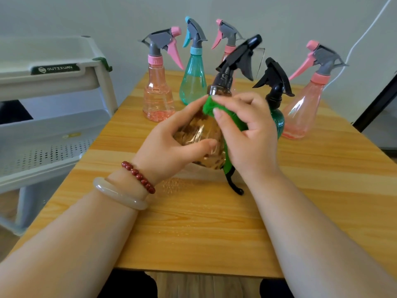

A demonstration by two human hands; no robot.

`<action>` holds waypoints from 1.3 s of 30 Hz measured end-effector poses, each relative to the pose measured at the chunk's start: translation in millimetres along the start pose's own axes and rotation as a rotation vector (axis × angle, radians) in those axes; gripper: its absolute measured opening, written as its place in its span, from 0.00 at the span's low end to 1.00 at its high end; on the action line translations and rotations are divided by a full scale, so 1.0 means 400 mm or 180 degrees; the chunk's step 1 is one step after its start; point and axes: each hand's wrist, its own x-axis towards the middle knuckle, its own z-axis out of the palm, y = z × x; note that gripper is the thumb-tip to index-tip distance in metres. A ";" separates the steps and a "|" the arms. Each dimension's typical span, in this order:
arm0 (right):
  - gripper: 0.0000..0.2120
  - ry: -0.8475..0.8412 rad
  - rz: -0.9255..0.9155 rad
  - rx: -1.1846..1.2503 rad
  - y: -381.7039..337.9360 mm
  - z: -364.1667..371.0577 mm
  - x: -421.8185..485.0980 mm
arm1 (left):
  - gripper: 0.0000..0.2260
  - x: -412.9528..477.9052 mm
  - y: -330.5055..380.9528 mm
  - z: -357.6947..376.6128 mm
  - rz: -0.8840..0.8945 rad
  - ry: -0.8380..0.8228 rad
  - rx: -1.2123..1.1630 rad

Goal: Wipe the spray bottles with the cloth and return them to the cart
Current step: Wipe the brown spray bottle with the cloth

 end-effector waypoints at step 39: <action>0.09 -0.0059 0.0426 0.0505 -0.024 0.007 -0.019 | 0.24 0.005 0.019 -0.008 -0.0544 0.0427 -0.0518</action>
